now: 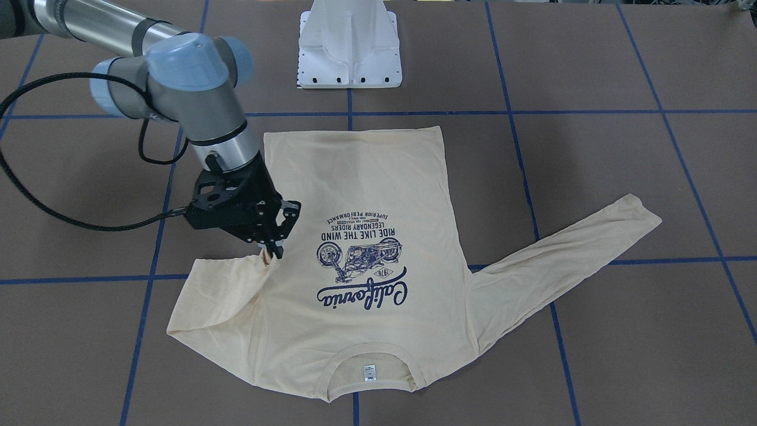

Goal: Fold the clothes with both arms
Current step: 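Carry the sleeve with the right gripper across the shirt toward the left gripper, then release the sleeve and raise the right gripper away from the shirt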

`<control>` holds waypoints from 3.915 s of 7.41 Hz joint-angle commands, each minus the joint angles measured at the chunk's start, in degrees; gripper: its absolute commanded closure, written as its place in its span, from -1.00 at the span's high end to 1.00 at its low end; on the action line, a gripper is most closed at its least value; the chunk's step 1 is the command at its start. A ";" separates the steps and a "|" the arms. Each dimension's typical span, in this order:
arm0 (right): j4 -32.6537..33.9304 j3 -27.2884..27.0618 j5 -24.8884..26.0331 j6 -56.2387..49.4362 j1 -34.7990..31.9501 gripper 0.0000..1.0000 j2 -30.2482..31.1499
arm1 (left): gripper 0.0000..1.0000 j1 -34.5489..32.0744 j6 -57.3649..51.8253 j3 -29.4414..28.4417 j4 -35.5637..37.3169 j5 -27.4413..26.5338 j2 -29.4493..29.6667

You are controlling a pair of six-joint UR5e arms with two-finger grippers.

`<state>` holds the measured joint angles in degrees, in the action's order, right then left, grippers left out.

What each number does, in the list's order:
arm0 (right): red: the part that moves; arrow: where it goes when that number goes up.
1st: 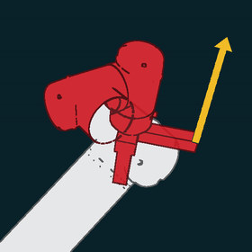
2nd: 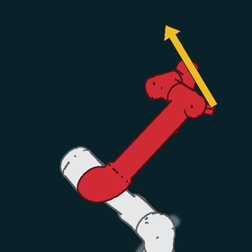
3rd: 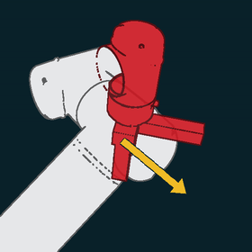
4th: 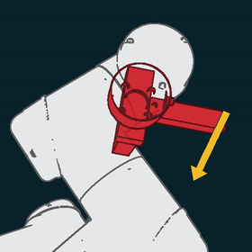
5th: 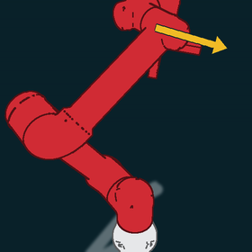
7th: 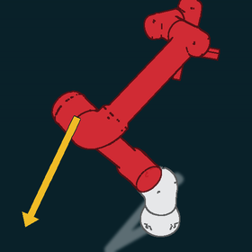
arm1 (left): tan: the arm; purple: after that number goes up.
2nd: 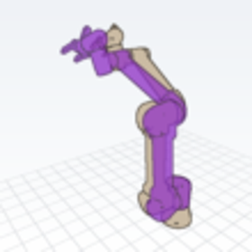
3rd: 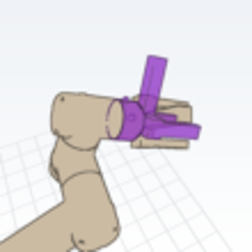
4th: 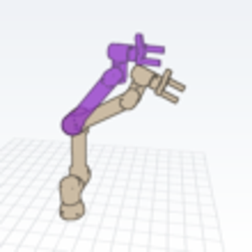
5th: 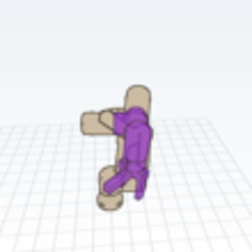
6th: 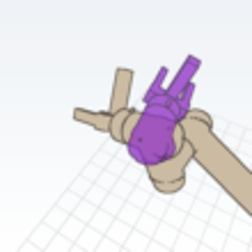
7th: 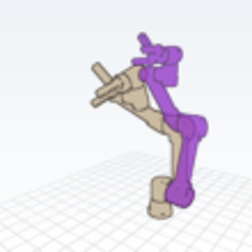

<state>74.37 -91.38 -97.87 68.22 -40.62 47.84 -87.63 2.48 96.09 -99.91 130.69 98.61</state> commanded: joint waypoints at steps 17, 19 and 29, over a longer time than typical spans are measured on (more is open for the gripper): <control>17.01 24.22 -2.38 7.83 4.96 0.99 -28.21 | 1.00 10.59 1.65 0.33 -11.94 -0.52 -0.87; 19.66 8.05 -5.14 0.65 2.23 0.99 -13.64 | 1.00 12.39 1.56 0.24 -18.86 -0.79 -6.91; 20.20 -23.05 -18.33 -33.59 -13.43 0.99 29.15 | 0.46 30.32 15.01 -9.34 -42.47 -9.58 -14.33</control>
<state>94.58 -114.23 -116.09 35.32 -53.81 76.32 -57.93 17.60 86.77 -142.20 121.10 84.29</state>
